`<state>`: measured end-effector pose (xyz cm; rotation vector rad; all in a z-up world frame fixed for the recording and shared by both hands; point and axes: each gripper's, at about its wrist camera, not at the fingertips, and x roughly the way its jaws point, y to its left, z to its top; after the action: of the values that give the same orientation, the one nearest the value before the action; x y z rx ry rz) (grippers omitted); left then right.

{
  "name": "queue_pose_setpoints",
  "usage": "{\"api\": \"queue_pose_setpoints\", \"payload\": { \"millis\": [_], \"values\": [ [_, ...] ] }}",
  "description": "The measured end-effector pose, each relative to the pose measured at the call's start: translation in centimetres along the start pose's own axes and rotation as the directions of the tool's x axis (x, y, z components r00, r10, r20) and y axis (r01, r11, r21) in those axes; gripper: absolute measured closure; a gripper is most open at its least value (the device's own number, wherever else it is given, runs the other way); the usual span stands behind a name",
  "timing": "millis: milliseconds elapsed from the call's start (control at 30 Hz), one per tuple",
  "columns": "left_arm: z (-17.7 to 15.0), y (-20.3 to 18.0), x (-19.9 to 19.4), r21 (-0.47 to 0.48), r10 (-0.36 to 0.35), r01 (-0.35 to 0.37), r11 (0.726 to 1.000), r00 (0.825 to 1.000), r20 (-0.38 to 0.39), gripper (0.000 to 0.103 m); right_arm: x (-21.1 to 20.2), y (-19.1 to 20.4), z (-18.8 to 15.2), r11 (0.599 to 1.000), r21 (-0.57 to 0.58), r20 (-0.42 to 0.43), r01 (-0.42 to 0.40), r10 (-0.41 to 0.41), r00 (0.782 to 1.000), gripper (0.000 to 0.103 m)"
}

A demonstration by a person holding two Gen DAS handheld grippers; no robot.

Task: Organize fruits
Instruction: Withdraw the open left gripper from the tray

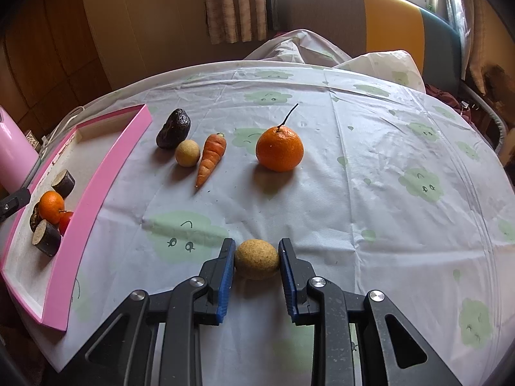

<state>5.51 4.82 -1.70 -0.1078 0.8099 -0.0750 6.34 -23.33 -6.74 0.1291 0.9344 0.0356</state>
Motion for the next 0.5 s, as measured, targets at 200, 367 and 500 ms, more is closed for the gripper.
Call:
{"api": "queue_pose_setpoints", "payload": {
  "millis": [200, 367, 500],
  "values": [
    [-0.7, -0.8, -0.2, 0.021, -0.015, 0.015, 1.0, 1.0, -0.006, 0.058, -0.3, 0.5, 0.4, 1.0, 0.012, 0.009, -0.022, 0.022, 1.0, 0.076],
    [-1.1, -0.7, -0.2, 0.021, -0.018, 0.018, 1.0, 1.0, -0.012, 0.058, -1.3, 1.9, 1.2, 0.996, 0.003, 0.033, -0.084, 0.084, 0.996, 0.076],
    [-1.1, -0.4, -0.2, 0.013, -0.016, 0.016, 1.0, 1.0, -0.014, 0.058, -1.9, 4.0, 1.9, 0.99, -0.027, 0.043, -0.138, 0.139, 0.989, 0.076]
  ]
}}
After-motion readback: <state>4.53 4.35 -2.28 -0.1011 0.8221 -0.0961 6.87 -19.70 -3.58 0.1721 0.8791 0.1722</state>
